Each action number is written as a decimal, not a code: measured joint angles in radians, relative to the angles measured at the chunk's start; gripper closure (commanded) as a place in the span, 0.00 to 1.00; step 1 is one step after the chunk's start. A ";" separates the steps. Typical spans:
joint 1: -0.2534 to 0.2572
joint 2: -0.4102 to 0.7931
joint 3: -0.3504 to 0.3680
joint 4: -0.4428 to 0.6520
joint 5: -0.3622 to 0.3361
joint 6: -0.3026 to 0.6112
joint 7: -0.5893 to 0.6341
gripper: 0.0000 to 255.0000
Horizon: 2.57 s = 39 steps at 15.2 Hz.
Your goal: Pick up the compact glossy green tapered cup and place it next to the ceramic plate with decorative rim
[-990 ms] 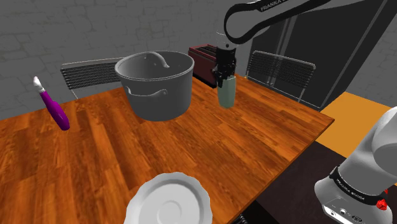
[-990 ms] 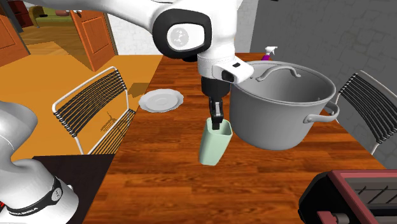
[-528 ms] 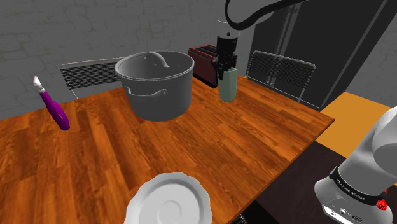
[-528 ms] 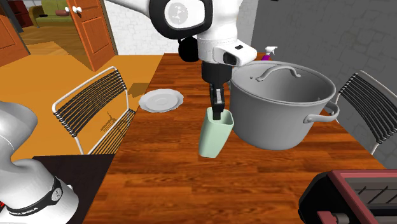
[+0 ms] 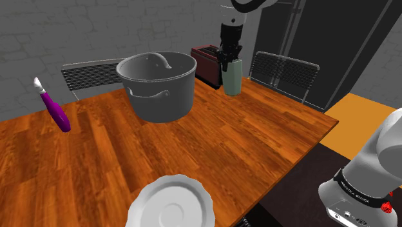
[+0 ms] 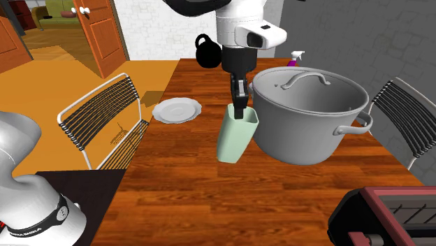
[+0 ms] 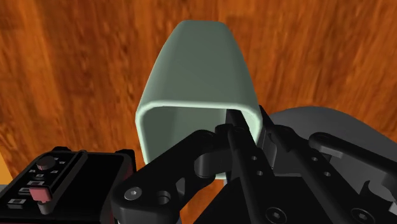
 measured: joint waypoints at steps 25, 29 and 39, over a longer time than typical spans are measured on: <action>0.114 -0.099 0.136 0.086 0.021 -0.189 0.241 1.00; 0.154 -0.110 0.190 0.077 0.029 -0.191 0.333 1.00; 0.211 -0.107 0.271 0.034 0.034 -0.148 0.471 1.00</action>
